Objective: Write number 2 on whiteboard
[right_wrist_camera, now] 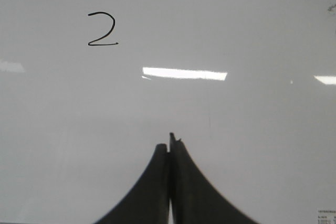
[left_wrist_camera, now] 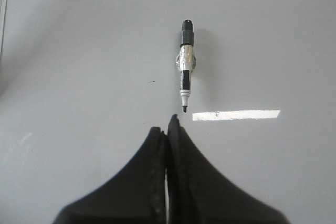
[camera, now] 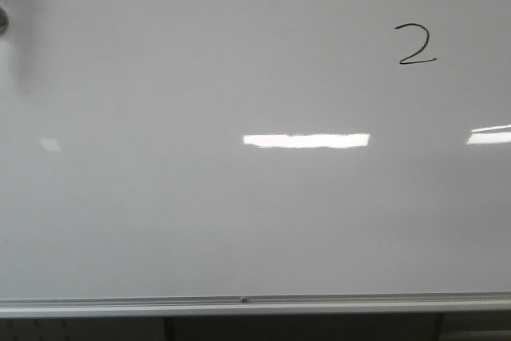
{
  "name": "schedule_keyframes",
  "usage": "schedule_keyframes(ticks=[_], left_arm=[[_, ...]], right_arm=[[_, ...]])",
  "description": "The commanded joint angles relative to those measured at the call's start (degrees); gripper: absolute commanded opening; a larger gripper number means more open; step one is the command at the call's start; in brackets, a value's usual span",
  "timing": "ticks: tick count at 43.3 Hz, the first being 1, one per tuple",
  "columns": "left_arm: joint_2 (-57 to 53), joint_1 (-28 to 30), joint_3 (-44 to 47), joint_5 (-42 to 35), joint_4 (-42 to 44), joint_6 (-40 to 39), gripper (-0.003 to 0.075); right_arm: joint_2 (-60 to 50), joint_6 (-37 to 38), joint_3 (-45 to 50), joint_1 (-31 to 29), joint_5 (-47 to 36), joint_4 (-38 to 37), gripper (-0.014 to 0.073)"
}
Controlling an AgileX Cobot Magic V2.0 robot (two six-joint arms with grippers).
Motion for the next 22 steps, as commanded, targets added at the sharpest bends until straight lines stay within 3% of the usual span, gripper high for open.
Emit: schedule_keyframes(ticks=[1, 22], left_arm=[[-1.57, 0.01, 1.98, -4.66, -0.63, -0.32, -0.0020], [-1.57, 0.01, 1.98, -4.66, -0.63, -0.32, -0.0020]], right_arm=[[-1.21, 0.01, 0.24, -0.32, -9.58, -0.83, -0.0066], [-1.21, 0.01, 0.45, -0.37, -10.20, -0.83, -0.0066]])
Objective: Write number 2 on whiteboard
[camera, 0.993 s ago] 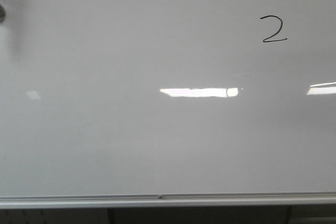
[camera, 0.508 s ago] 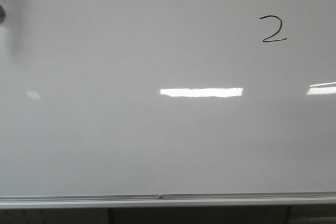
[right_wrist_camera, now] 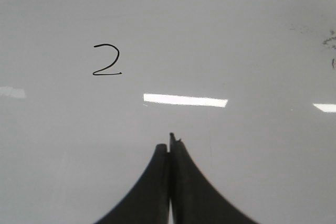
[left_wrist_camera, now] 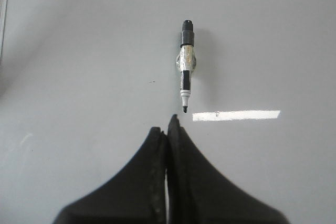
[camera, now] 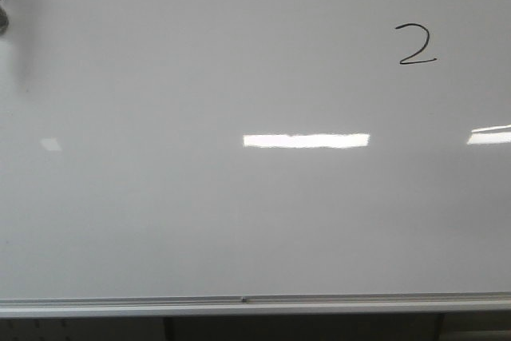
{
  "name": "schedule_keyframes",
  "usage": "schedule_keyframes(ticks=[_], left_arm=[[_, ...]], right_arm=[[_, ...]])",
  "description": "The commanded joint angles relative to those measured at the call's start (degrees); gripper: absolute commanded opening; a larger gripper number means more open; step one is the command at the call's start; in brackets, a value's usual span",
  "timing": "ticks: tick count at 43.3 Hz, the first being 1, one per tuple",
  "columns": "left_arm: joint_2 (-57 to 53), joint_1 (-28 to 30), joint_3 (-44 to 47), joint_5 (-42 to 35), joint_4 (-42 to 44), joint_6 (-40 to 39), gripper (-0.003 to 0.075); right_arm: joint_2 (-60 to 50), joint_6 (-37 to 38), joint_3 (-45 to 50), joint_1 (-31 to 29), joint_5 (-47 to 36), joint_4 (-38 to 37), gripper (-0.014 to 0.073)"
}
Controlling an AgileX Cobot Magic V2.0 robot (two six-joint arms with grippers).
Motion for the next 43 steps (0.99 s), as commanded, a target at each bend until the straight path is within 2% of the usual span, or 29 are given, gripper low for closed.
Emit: schedule_keyframes(ticks=[1, 10, 19, 37, 43], left_arm=[[-1.57, 0.01, 1.98, -4.63, -0.63, -0.32, -0.0020], [-1.57, 0.01, 1.98, -4.63, -0.63, -0.32, -0.0020], [-1.57, 0.01, 1.98, -4.63, -0.63, -0.32, -0.0020], [-1.57, 0.01, 1.98, -4.63, -0.63, -0.32, -0.0020], [-1.57, 0.01, 1.98, -4.63, -0.63, -0.32, -0.0020]], right_arm=[[-0.98, 0.01, -0.19, -0.37, -5.09, -0.62, -0.0066], [-1.04, -0.16, -0.17, -0.18, -4.82, 2.36, -0.0066], [-1.04, -4.97, -0.17, -0.18, -4.88, 4.44, -0.0066], [-1.04, -4.75, -0.17, -0.18, -5.62, 4.67, -0.0066], [-1.04, -2.59, -0.17, -0.23, -5.70, 4.67, -0.0066]])
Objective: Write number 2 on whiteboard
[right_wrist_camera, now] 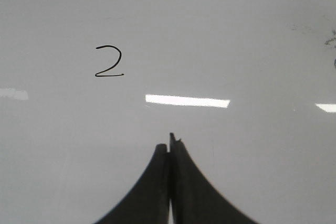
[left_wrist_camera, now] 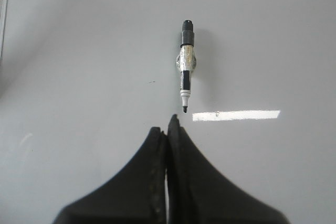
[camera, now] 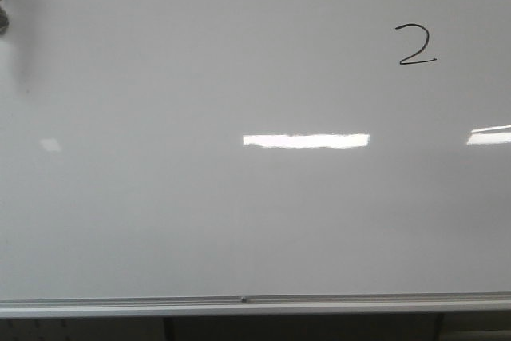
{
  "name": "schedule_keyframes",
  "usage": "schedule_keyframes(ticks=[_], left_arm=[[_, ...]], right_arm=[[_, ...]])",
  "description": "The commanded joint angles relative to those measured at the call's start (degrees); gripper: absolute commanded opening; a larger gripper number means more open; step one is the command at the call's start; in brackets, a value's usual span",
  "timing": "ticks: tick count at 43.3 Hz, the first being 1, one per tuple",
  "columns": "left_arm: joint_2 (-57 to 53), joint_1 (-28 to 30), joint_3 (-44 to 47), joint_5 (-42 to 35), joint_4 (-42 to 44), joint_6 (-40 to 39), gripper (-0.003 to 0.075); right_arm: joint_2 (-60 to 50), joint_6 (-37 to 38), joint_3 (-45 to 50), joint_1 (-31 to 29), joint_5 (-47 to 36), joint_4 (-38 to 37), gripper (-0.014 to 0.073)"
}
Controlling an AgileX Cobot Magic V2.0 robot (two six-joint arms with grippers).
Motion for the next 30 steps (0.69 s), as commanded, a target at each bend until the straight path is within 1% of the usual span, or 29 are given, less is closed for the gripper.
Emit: schedule_keyframes(ticks=[1, 30], left_arm=[[-1.57, 0.01, 1.98, -4.63, -0.63, -0.32, -0.0020], [-1.57, 0.01, 1.98, -4.63, -0.63, -0.32, -0.0020]], right_arm=[[-1.04, 1.70, -0.17, -0.23, -5.56, 0.24, -0.0066], [-1.04, 2.11, -0.17, -0.23, -5.72, 0.24, -0.0066]])
